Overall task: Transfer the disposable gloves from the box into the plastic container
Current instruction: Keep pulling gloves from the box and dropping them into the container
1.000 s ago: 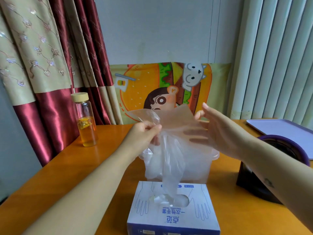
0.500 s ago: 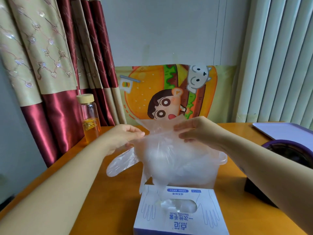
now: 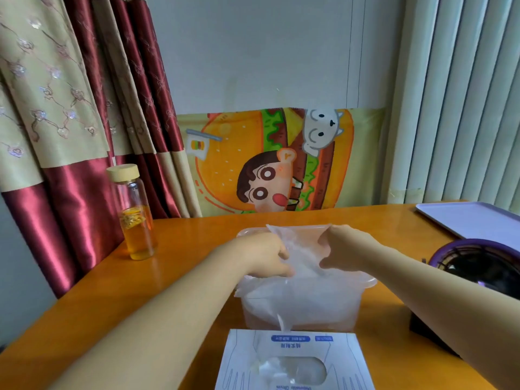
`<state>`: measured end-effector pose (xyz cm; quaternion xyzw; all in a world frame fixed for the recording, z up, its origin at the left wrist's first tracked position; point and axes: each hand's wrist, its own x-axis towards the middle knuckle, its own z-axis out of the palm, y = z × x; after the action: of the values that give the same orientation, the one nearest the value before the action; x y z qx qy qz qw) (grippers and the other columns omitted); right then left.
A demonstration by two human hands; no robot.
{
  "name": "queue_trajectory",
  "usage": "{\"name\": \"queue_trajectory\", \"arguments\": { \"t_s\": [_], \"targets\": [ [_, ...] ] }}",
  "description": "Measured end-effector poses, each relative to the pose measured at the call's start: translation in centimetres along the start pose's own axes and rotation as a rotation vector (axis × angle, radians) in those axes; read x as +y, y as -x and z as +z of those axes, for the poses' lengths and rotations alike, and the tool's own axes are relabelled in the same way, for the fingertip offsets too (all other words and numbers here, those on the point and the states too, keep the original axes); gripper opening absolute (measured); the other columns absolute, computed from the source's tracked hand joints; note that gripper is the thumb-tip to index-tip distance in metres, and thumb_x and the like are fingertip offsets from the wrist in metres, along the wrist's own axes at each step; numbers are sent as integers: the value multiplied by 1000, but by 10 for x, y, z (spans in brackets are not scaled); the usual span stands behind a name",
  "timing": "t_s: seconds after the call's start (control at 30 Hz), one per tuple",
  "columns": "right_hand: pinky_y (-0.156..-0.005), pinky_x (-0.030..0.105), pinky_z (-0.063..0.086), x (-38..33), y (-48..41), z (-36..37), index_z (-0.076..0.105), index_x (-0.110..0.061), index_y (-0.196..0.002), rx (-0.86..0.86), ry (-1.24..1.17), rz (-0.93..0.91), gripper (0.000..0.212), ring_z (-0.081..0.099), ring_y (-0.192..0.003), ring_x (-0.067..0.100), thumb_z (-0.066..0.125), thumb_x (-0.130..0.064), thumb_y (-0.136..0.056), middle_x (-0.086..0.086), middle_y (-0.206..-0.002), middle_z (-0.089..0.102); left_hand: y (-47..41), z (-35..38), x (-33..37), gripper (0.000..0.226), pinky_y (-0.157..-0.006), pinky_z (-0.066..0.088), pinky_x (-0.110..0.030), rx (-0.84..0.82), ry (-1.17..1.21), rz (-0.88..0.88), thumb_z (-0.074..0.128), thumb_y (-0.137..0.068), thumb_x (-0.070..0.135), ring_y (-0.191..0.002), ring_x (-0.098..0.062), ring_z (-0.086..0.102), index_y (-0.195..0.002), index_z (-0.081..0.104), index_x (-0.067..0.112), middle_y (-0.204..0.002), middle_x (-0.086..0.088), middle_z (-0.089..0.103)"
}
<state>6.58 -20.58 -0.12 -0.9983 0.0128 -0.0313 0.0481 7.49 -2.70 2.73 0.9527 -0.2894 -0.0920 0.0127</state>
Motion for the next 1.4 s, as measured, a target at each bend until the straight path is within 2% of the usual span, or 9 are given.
{"name": "queue_trajectory", "arguments": {
  "t_s": [0.23,0.47,0.67,0.87,1.0,1.1,1.17,1.27,1.4],
  "targets": [
    [-109,45,28,-2,-10,1,60,-15,-115,-130,359,-65,50,53,-107,21,63,-53,-83,-1,-106,61,-36,7,-2,41,-105,39,-34,-267,-143,-96,47,-98,23,-132,-22,43,-139,51,24,-146,4,44],
    [-112,47,19,3,-22,14,56,-17,-125,-253,595,-154,54,47,-121,26,59,-54,-85,4,-125,57,-57,25,-2,52,-105,40,-36,-351,-218,-141,41,-96,3,-133,-29,40,-144,44,25,-153,-3,33],
    [-114,49,11,0,-30,27,47,-17,-136,-328,775,-112,54,30,-136,29,56,-45,-91,8,-144,41,-70,42,-5,43,-106,39,-40,-420,-207,-196,48,-98,18,-124,-31,47,-139,46,9,-143,-10,44],
    [-112,52,15,-3,-23,3,53,-21,-130,-371,634,-167,67,38,-129,27,63,-60,-77,1,-132,51,-59,22,-18,18,-61,38,-31,-251,-79,-68,54,-94,18,-68,-21,41,-82,60,7,-77,-5,49],
    [-100,36,37,-5,3,-25,60,-23,-123,-154,351,-296,46,49,-108,15,63,-48,-84,-4,-121,58,-34,-1,-26,29,-93,47,-29,-70,87,-12,60,-93,28,-104,-12,59,-120,68,18,-117,10,64],
    [-65,12,39,-16,33,-37,63,-27,-116,-29,131,-444,31,50,-84,4,63,-39,-88,-11,-103,61,0,-10,-26,25,-82,47,-17,74,208,69,61,-93,27,-99,-3,61,-117,68,24,-115,14,66],
    [-65,11,42,-26,58,-37,65,-32,-112,-71,62,-542,26,52,-79,1,63,-38,-87,-20,-89,56,22,-6,-27,13,-73,53,-16,111,357,98,64,-91,25,-80,2,63,-102,70,28,-95,16,69],
    [-71,11,42,-38,87,-17,62,-34,-118,-247,20,-658,27,53,-82,0,60,-30,-91,-16,-98,61,50,9,-28,5,-71,56,-19,12,475,104,71,-85,24,-66,4,64,-87,68,27,-81,15,67],
    [-82,18,34,-45,96,26,40,-40,-140,-342,194,-705,51,49,-108,14,57,-27,-94,-2,-127,49,67,36,-24,54,-98,45,-23,-346,253,42,78,-76,38,-112,-5,56,-124,55,32,-123,14,58]
  ]
}}
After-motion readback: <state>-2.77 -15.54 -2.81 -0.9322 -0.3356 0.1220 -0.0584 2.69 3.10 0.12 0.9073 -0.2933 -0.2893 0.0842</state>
